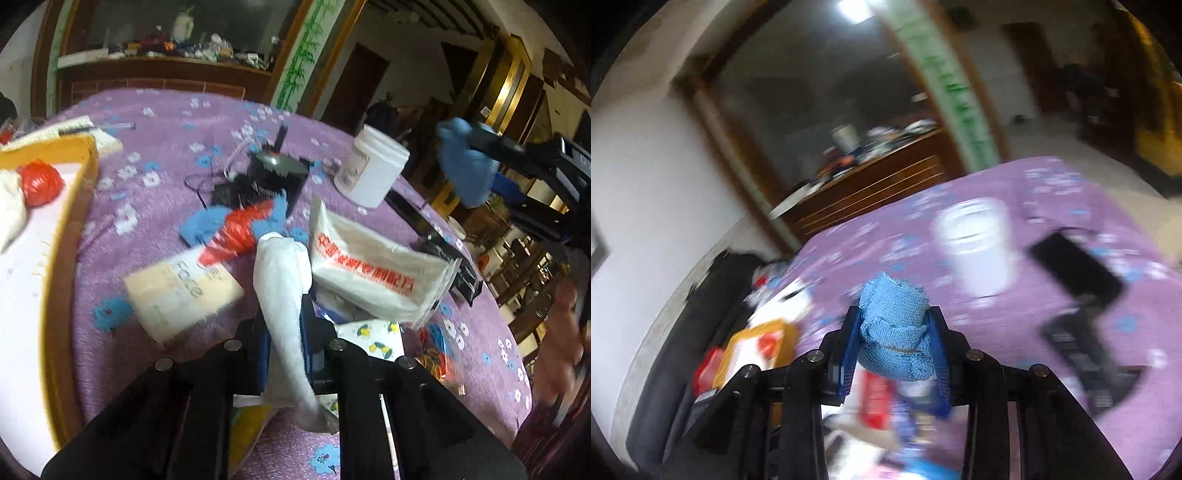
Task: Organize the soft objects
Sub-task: 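Carry the white paper towel and blue towel over the tray with both grippers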
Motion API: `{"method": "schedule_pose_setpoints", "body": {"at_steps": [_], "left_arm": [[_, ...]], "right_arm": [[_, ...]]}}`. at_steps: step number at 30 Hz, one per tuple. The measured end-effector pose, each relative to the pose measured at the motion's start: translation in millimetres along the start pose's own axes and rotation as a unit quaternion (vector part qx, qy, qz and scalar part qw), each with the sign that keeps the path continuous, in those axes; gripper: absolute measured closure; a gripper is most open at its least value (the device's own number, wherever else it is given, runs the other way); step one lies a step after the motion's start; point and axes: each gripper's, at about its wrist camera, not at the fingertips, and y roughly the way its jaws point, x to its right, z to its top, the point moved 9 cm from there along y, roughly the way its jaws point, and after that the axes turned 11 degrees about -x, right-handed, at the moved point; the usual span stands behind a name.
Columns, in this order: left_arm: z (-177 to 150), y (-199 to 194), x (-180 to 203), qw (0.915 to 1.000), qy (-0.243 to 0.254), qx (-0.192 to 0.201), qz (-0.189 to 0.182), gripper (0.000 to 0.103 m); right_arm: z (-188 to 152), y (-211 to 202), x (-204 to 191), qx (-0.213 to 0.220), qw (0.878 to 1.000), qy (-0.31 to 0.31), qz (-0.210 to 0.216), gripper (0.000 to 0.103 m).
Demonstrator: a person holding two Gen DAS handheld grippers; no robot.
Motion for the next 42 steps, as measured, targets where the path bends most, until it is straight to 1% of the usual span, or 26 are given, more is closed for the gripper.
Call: {"method": "schedule_pose_setpoints", "body": {"at_steps": [3, 6, 8, 12, 16, 21, 25, 37, 42], "left_arm": [[4.4, -6.0, -1.9, 0.9998, -0.001, 0.018, 0.005, 0.092], [5.8, -6.1, -0.8, 0.9998, 0.0, 0.019, 0.008, 0.092], [5.8, -7.1, 0.1, 0.9997, 0.003, 0.021, 0.009, 0.092], [9.9, -15.8, 0.2, 0.9989, 0.013, 0.041, 0.019, 0.092], [10.9, -18.0, 3.2, 0.9987, 0.018, 0.045, 0.017, 0.092], [11.9, -22.2, 6.1, 0.998, 0.025, 0.055, 0.019, 0.092], [12.2, -24.7, 6.6, 0.9976, 0.026, 0.061, 0.023, 0.092], [10.4, -26.2, 7.4, 0.9975, 0.028, 0.06, 0.022, 0.092], [11.5, -28.7, 7.2, 0.9971, 0.028, 0.066, 0.024, 0.092]], "right_arm": [[-13.8, 20.3, -13.8, -0.006, 1.0, -0.028, 0.012, 0.066], [-30.5, 39.5, -12.2, -0.039, 0.999, -0.031, 0.02, 0.066], [-35.5, 45.3, -10.8, -0.049, 0.998, -0.036, 0.02, 0.066], [-40.8, 39.0, -17.3, -0.044, 0.997, -0.053, 0.022, 0.066], [-40.4, 41.9, -22.3, -0.042, 0.997, -0.06, 0.024, 0.066], [-38.4, 34.7, -30.0, -0.025, 0.996, -0.074, 0.031, 0.066], [-38.7, 32.1, -34.3, -0.024, 0.996, -0.077, 0.037, 0.066], [-38.0, 34.2, -30.6, -0.027, 0.996, -0.069, 0.039, 0.066], [-38.4, 33.8, -30.1, -0.026, 0.997, -0.069, 0.039, 0.066]]}}
